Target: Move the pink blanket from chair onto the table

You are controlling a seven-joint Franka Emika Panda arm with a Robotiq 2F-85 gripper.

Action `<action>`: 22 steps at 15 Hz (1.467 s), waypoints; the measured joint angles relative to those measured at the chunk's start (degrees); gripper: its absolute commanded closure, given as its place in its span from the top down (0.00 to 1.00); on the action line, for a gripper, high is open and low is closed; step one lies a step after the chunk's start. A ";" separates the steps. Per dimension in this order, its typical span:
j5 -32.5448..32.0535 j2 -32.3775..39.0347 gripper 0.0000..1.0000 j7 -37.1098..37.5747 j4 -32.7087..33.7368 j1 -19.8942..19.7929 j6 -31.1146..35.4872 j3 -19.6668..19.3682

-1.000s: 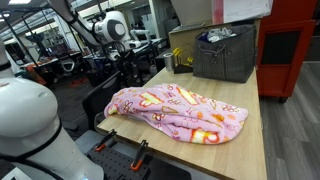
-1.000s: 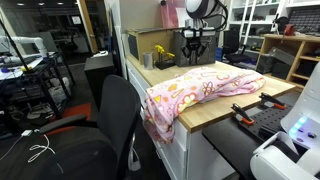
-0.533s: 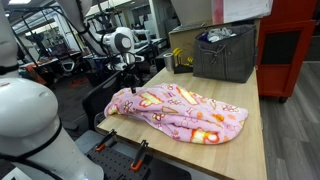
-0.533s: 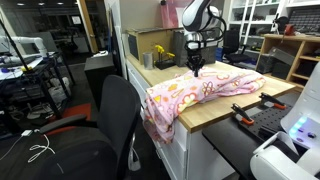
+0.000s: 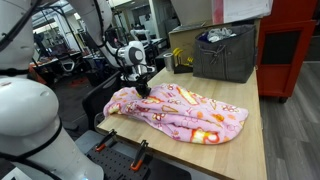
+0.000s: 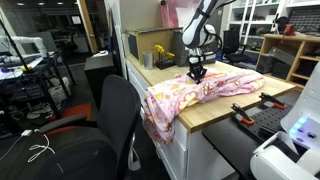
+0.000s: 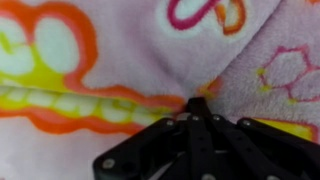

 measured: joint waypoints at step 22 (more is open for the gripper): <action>-32.57 9.19 0.00 33.37 7.56 8.35 1.89 -22.87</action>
